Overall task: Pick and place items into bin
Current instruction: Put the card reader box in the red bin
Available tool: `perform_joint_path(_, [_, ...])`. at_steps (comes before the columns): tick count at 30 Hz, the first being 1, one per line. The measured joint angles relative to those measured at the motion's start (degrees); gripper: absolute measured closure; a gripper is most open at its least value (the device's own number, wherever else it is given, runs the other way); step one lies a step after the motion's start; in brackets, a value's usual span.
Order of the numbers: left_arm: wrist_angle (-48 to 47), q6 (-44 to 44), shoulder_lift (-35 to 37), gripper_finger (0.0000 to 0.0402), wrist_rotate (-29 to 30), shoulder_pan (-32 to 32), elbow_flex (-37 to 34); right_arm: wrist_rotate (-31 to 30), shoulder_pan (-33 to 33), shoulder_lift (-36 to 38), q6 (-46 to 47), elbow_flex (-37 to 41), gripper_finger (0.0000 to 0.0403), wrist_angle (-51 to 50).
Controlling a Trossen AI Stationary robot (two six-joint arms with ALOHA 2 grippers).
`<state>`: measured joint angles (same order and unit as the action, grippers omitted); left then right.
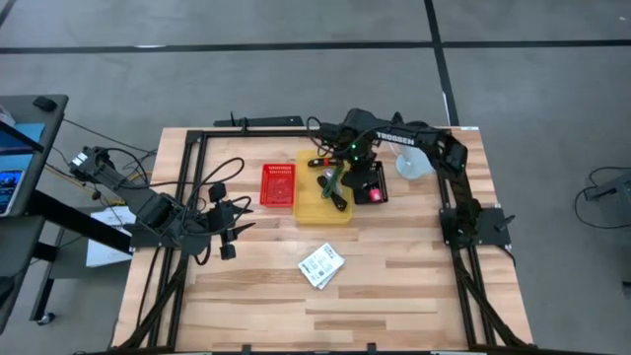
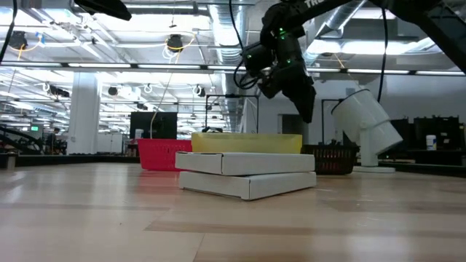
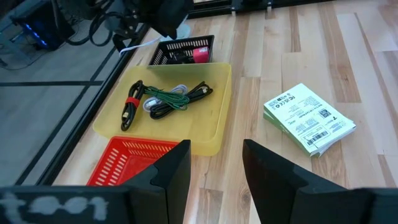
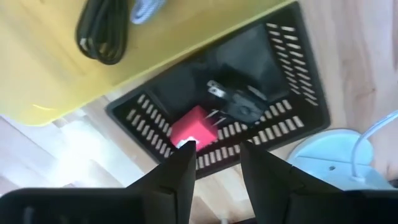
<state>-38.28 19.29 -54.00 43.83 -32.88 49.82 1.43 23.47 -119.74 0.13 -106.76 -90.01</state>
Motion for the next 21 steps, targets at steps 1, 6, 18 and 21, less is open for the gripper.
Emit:
perform_joint_path(1, [0.0,0.0,0.0,0.0264,0.0,0.0,0.0,0.0,-0.6,0.0,0.9,0.0,0.0280,0.0])
perform_joint_path(6, [0.0,0.0,0.0,0.0264,0.0,0.0,0.0,0.0,-4.9,0.0,2.9,0.0,0.0280,0.0])
perform_joint_path(18, [0.0,0.0,0.0,0.0264,0.0,0.0,0.0,0.0,-20.5,0.0,9.7,0.0,0.0282,4.9])
perform_joint_path(21, [0.0,0.0,0.0,0.0264,0.0,0.0,0.0,-1.8,-25.6,0.0,12.9,0.0,0.0282,5.0])
